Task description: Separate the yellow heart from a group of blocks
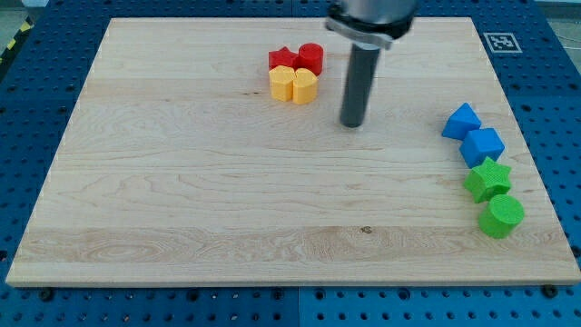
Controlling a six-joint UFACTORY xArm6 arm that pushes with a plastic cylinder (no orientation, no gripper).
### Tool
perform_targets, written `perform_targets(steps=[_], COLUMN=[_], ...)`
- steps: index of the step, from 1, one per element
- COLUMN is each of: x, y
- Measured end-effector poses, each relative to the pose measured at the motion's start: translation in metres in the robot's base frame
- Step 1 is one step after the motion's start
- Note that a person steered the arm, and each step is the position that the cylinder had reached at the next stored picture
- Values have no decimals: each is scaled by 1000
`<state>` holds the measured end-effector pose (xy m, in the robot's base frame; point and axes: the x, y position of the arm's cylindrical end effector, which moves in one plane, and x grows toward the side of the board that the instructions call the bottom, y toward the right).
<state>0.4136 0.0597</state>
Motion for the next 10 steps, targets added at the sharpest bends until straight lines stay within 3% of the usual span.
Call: perform_targets(steps=[2, 3, 5, 10], x=[-21, -41, -52, -77], y=[-69, -75, -31, -47])
